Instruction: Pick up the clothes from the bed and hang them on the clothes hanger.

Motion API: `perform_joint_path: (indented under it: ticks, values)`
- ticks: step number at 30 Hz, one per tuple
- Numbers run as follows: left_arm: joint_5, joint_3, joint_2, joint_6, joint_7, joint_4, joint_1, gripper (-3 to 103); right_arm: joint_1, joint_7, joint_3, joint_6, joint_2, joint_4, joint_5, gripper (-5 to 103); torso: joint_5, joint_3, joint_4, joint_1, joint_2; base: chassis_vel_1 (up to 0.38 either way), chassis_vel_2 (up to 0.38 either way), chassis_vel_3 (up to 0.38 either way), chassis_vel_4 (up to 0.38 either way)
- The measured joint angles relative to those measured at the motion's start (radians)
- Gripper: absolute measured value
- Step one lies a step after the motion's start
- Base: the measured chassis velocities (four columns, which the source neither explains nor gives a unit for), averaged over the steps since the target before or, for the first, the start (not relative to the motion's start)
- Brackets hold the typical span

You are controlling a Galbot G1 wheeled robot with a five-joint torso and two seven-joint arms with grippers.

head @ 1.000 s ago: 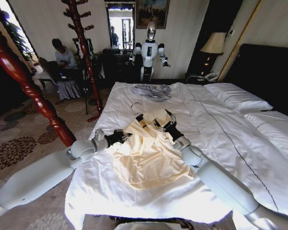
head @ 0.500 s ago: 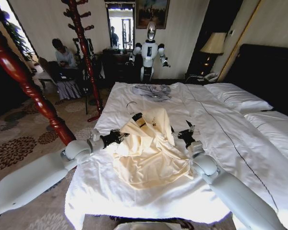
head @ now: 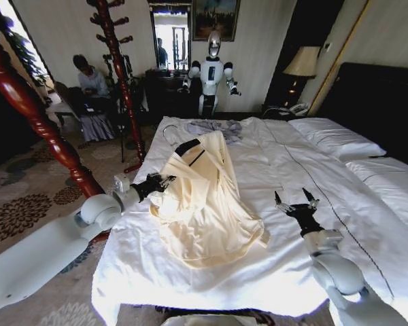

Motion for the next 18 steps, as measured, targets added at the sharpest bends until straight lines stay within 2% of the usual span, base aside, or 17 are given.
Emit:
perform_joint_path:
  ticks: [5,9,18]
  values:
    - [0.004,-0.019,0.023,0.003,-0.003,-0.027,0.044,18,-0.057,-0.018,0.020,0.025,0.096,0.012,-0.014,100,0.0000,0.000,0.0003,0.000,0.000,0.000,0.000,0.000,0.000]
    - [0.011,-0.046,0.025,0.004,-0.011,-0.044,0.084,18,-0.076,-0.032,0.039,0.038,0.145,0.001,-0.011,100,0.0002,0.000,0.0001,0.000,0.000,0.000,0.000,0.000,0.000]
    - [0.019,-0.095,0.034,0.011,-0.030,-0.063,0.152,18,-0.087,-0.041,0.051,0.041,0.161,-0.004,-0.003,100,0.0001,0.000,0.0003,0.000,0.000,0.000,0.000,0.000,0.000]
